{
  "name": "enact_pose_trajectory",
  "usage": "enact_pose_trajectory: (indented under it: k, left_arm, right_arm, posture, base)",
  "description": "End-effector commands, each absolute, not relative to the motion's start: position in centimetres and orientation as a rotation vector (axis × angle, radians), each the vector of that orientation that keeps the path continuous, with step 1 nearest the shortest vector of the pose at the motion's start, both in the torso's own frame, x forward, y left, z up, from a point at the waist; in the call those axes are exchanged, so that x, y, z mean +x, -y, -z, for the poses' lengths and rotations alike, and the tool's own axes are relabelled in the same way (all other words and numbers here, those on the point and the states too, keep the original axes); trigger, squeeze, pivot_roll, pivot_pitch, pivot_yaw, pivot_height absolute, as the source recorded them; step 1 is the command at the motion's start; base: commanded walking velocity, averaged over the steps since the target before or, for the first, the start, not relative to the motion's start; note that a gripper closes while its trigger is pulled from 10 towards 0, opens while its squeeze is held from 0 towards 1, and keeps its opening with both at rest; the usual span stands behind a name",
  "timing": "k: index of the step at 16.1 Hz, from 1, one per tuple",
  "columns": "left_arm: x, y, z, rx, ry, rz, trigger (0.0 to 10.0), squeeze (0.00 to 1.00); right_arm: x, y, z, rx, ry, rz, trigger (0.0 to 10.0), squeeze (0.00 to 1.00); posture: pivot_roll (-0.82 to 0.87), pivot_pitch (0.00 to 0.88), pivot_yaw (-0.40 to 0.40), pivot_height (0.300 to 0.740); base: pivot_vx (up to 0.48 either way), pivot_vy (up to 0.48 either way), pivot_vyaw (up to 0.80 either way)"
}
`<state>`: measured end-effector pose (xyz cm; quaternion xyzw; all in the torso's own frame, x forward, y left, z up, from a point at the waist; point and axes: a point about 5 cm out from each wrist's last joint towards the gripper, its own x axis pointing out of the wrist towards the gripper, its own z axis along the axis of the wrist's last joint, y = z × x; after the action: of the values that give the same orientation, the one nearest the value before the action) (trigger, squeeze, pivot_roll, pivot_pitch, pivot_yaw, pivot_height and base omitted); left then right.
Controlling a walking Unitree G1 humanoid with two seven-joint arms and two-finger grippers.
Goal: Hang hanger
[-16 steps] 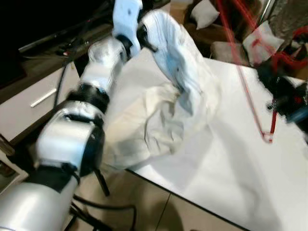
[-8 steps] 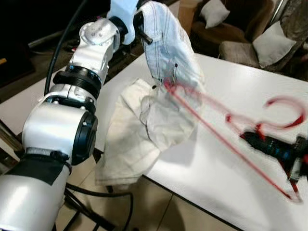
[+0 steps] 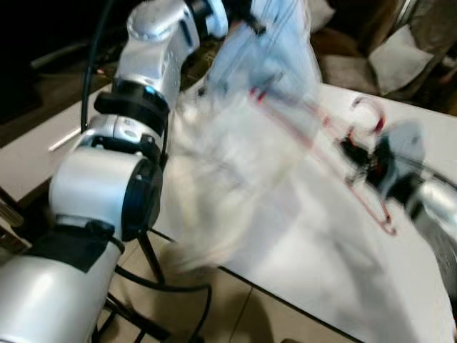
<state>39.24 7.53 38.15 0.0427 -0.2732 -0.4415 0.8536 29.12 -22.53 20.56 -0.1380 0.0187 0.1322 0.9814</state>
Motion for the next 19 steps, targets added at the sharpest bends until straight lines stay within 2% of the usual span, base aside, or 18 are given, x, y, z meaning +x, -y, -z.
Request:
enact_pose_trajectory:
  k: [1,3,5,6,7,8,9,10,11,12,13,14,16,18,19]
  left_arm:
    - [37.9,-8.6,-42.6,0.066,0.748,0.903,0.0,0.00]
    - [36.9,-10.2,-45.0,0.012,0.882,0.871,0.0,0.00]
    - [36.3,-11.5,-45.5,-0.007,0.953,0.866,0.0,0.00]
    - [36.5,-11.9,-44.3,-0.015,0.934,0.877,0.0,0.00]
    - [37.1,-12.0,-41.5,-0.023,0.854,0.892,0.0,0.00]
    - [37.5,-12.0,-40.0,-0.033,0.801,0.884,0.0,0.00]
    - [38.8,-12.2,-35.3,-0.057,0.619,0.819,0.0,0.00]
    - [39.2,-12.3,-33.3,-0.063,0.541,0.783,0.0,0.00]
    - [40.0,-12.5,-28.3,-0.086,0.331,0.713,0.0,0.00]
    - [40.1,-12.9,-25.4,-0.086,0.219,0.654,0.0,0.00]
    - [39.5,-13.9,-20.4,-0.047,0.043,0.573,0.0,0.00]
    - [38.6,-14.7,-17.9,0.026,-0.037,0.557,0.0,0.00]
    - [38.1,-15.8,-17.3,0.138,-0.070,0.549,0.0,0.00]
    - [37.6,-18.4,-16.2,0.400,-0.172,0.538,0.0,0.00]
    - [37.5,-19.5,-15.8,0.468,-0.211,0.497,0.0,0.00]
  right_arm:
    - [29.9,25.9,-22.8,-0.343,0.060,-0.016,10.0,0.00]
    - [30.2,28.0,-27.1,-0.319,0.290,0.154,10.0,0.00]
    - [30.1,27.1,-27.7,-0.345,0.354,0.113,10.0,0.00]
    - [30.1,25.6,-26.1,-0.353,0.314,0.034,10.0,0.00]
    - [29.6,23.2,-22.9,-0.407,0.206,-0.149,10.0,0.00]
    - [29.2,22.4,-21.8,-0.429,0.171,-0.220,10.0,0.00]
    - [28.5,21.8,-20.4,-0.441,0.143,-0.282,10.0,0.00]
    - [28.3,21.9,-20.2,-0.430,0.147,-0.274,10.0,0.00]
    - [28.1,22.8,-20.6,-0.409,0.164,-0.237,10.0,0.00]
    - [28.1,23.4,-21.1,-0.406,0.178,-0.222,10.0,0.00]
    - [27.9,24.6,-22.2,-0.415,0.202,-0.206,10.0,0.00]
    - [27.7,25.2,-22.9,-0.437,0.207,-0.222,10.0,0.00]
    - [27.5,25.2,-22.9,-0.480,0.169,-0.291,10.0,0.00]
    - [27.1,24.8,-22.0,-0.556,0.065,-0.399,10.0,0.00]
    - [27.0,24.6,-21.5,-0.562,0.028,-0.430,10.0,0.00]
  posture:
    - [-0.14,0.000,0.015,0.740]
    - [-0.14,0.000,0.013,0.740]
    - [-0.14,0.000,0.012,0.740]
    - [-0.14,0.000,0.014,0.740]
    - [-0.14,0.000,0.021,0.740]
    - [-0.14,0.000,0.021,0.740]
    - [-0.15,0.000,0.037,0.740]
    - [-0.15,0.000,0.037,0.740]
    - [-0.16,0.000,0.042,0.740]
    - [-0.17,0.000,0.049,0.740]
    - [-0.17,0.000,0.048,0.740]
    - [-0.17,0.000,0.044,0.740]
    - [-0.17,0.000,0.042,0.740]
    - [-0.16,0.000,0.040,0.740]
    - [-0.16,0.000,0.040,0.740]
  base:
    - [0.000,0.000,0.00]
    - [0.000,0.000,0.00]
    - [0.000,0.000,0.00]
    - [0.000,0.000,0.00]
    - [0.000,0.000,0.00]
    - [0.000,0.000,0.00]
    - [0.000,0.000,0.00]
    - [0.000,0.000,0.00]
    - [0.000,0.000,0.00]
    - [0.000,0.000,0.00]
    - [0.000,0.000,0.00]
    - [0.000,0.000,0.00]
    - [0.000,0.000,0.00]
    - [0.000,0.000,0.00]
    - [0.000,0.000,0.00]
